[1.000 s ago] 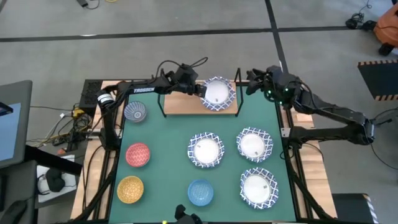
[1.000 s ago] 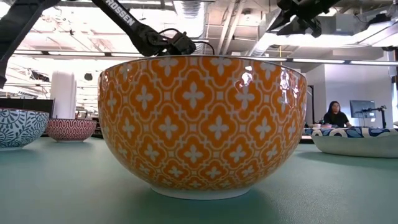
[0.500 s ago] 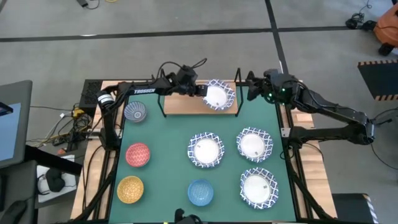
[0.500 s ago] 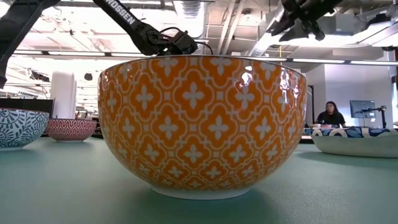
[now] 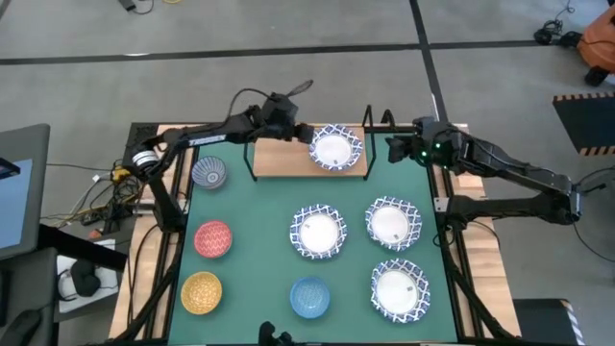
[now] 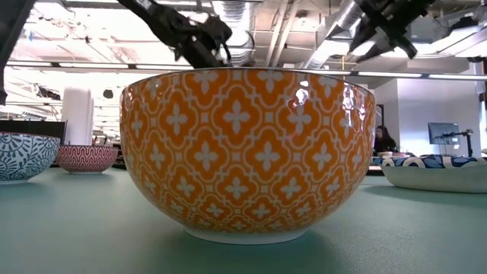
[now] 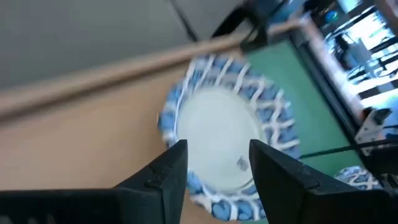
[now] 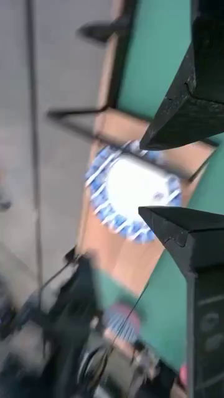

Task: Place and stack bowls onto a shelf
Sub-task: Stack the white bowl on top of the white bowl on the shelf

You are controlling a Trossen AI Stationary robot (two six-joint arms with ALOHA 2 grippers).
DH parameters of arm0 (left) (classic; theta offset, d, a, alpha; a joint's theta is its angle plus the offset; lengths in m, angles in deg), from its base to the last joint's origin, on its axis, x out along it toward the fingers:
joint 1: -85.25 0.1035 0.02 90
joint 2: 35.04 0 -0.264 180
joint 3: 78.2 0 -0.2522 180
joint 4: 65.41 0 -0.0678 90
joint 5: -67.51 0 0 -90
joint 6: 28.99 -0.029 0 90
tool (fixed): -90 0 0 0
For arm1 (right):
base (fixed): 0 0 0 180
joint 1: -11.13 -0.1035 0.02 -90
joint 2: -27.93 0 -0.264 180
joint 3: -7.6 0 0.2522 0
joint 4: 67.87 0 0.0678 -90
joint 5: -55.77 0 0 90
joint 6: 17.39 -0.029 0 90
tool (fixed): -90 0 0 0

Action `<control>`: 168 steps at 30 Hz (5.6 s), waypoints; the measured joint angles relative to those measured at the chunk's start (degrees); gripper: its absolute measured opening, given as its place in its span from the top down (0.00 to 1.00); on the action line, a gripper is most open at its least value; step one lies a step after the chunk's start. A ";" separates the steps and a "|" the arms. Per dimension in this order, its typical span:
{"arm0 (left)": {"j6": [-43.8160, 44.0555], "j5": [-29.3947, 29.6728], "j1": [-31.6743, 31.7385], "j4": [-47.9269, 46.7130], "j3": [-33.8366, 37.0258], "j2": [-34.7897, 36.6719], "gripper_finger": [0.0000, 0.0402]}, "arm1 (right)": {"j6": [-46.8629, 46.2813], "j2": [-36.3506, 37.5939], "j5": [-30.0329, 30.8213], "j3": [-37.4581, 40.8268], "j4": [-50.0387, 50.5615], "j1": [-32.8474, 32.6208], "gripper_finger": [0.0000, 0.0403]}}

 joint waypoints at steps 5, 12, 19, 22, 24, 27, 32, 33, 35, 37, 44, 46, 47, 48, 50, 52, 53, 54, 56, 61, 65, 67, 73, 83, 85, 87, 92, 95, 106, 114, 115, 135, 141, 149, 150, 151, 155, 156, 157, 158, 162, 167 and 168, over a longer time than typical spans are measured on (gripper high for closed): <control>-10.14 2.82 -3.14 -0.18 0.00 6.07 0.61 | 2.03 -0.59 -4.76 0.04 10.30 -1.75 0.55; -20.64 6.88 -10.48 -0.40 -0.02 10.48 0.61 | -11.18 -1.01 -7.77 2.20 19.16 -10.53 0.55; -23.78 10.43 -18.05 -1.13 0.00 11.10 0.61 | -22.81 -1.66 -11.75 12.46 20.37 -15.67 0.55; -20.71 11.74 -20.54 -2.08 0.00 11.08 0.61 | -24.29 -2.55 -15.12 17.11 20.72 -14.38 0.55; -19.83 11.77 -21.88 -2.91 0.00 11.11 0.61 | -24.36 -3.03 -17.83 19.22 20.63 -13.45 0.55; -20.33 12.66 -23.13 -5.52 0.02 11.77 0.61 | -24.07 -4.18 -17.97 20.26 20.76 -12.97 0.55; -20.00 13.52 -23.44 -11.33 0.04 12.15 0.61 | -18.63 -6.03 -11.77 20.26 20.50 -10.97 0.55; -20.17 13.58 -23.41 -11.88 0.04 12.21 0.61 | -16.01 -6.74 -11.08 20.26 20.40 -10.28 0.55; -20.67 13.60 -23.41 -13.13 0.04 12.34 0.61 | -10.42 -8.30 -10.31 20.26 20.23 -9.04 0.55; -21.17 13.54 -23.41 -13.92 0.04 12.35 0.61 | -4.66 -10.42 -10.37 20.26 19.20 -7.77 0.55; -20.64 11.92 -23.36 -16.48 0.04 12.54 0.61 | 7.94 -16.56 -18.11 20.26 16.18 -4.94 0.55; -19.43 10.15 -23.36 -18.18 0.04 12.90 0.61 | 8.48 -18.01 -18.98 20.28 16.11 -4.77 0.56; -18.46 10.07 -23.39 -19.13 0.04 13.09 0.61 | 8.52 -18.82 -19.12 20.28 15.94 -4.64 0.56; -17.69 10.07 -23.41 -20.59 0.04 13.39 0.61 | 8.50 -19.66 -19.18 20.28 15.83 -4.47 0.57; -16.55 10.60 -23.41 -22.84 0.04 13.64 0.61 | 8.45 -21.10 -19.27 20.28 15.60 -4.46 0.61; -15.28 12.12 -23.64 -23.39 0.02 13.66 0.61 | 7.97 -22.01 -19.40 20.28 15.57 -4.46 0.68; -14.67 12.74 -23.77 -24.16 0.04 13.66 0.61 | 7.49 -22.27 -19.66 20.25 15.46 -4.58 0.73; -14.14 13.03 -23.98 -24.43 0.04 13.66 0.61 | 7.09 -22.26 -19.89 20.20 15.38 -4.72 0.77; -13.20 13.05 -24.51 -24.22 0.04 13.62 0.61 | 5.78 -21.66 -20.74 19.86 15.55 -5.41 0.88; -13.65 10.64 -25.04 -15.78 3.78 13.48 0.61 | -0.74 -17.80 -19.78 15.71 17.29 -9.86 0.94; -16.52 3.25 -24.32 -3.49 5.44 13.02 0.61 | -7.00 -15.89 -14.99 10.83 17.49 -15.19 0.93; -18.47 2.57 -24.32 1.64 5.18 12.05 0.61 | -8.84 -15.80 -11.69 8.11 17.05 -17.80 0.95; -20.02 2.84 -24.35 6.77 4.08 9.69 0.61 | -10.78 -15.91 -6.30 2.75 14.47 -22.71 0.94; -21.48 2.93 -25.19 8.34 2.08 7.26 0.60 | -10.75 -15.91 0.29 -3.21 13.92 -25.24 0.94; -21.55 3.02 -25.26 9.00 2.12 6.99 0.60 | -9.35 -15.91 1.04 -3.66 12.71 -25.28 0.94; -21.52 3.17 -25.22 9.95 2.12 6.86 0.59 | -7.86 -15.91 1.58 -4.11 11.14 -25.11 0.94; -21.51 5.25 -25.34 8.27 2.12 6.78 0.59 | -3.20 -15.91 2.52 -5.05 7.16 -24.76 0.94; -21.56 6.76 -25.40 5.80 2.12 6.78 0.60 | -0.49 -15.93 2.55 -5.05 4.09 -24.76 0.94; -19.58 11.83 -25.03 -0.30 2.12 6.99 0.89 | 3.29 -15.93 0.88 -5.05 0.15 -24.85 0.88; -17.05 12.18 -19.89 0.00 2.12 7.02 0.98 | 0.68 -13.32 1.91 -5.03 1.63 -24.05 0.63; -16.93 12.63 -18.99 0.18 2.12 7.02 0.98 | -0.26 -12.58 2.93 -5.03 1.64 -23.61 0.60; -1.47 7.26 -3.95 15.01 2.23 -6.00 0.98 | -2.25 -4.98 10.79 -5.03 4.01 -20.98 0.56; -2.56 7.54 -4.00 14.93 2.23 -6.36 0.95 | -2.24 -6.47 10.81 -4.98 5.99 -20.94 0.56; -2.92 7.58 -3.78 14.17 2.16 -7.06 0.84 | -1.19 -7.54 10.79 -4.94 7.19 -19.57 0.56; -2.85 7.48 -3.78 13.40 2.16 -7.17 0.82 | -1.18 -7.57 10.78 -4.96 7.18 -19.46 0.56; -2.69 7.46 -3.78 12.59 2.16 -7.19 0.81 | -1.16 -7.62 10.75 -4.96 7.27 -19.47 0.56; -3.07 7.51 -3.80 12.20 2.16 -7.17 0.75 | -1.01 -7.65 10.75 -4.96 7.26 -19.47 0.56; -3.07 7.44 -3.80 12.05 2.16 -7.17 0.73 | -1.01 -7.65 10.75 -4.96 7.24 -19.51 0.56; -3.05 7.27 -3.80 11.99 2.16 -7.17 0.72 | -1.01 -7.66 10.75 -4.96 7.26 -19.52 0.56; -3.01 7.14 -3.80 12.05 2.16 -7.17 0.71 | -1.01 -7.67 10.73 -4.96 7.28 -19.53 0.56; -2.95 6.61 -3.80 11.43 2.16 -6.83 0.67 | -1.21 -7.67 10.62 -4.96 7.26 -19.56 0.56; -4.58 6.37 -3.80 8.93 2.16 -5.10 0.67 | -1.54 -7.67 10.30 -4.96 7.24 -19.56 0.56; -5.13 6.42 -3.80 7.87 2.16 -4.52 0.67 | -1.67 -7.67 10.28 -4.96 7.24 -19.56 0.56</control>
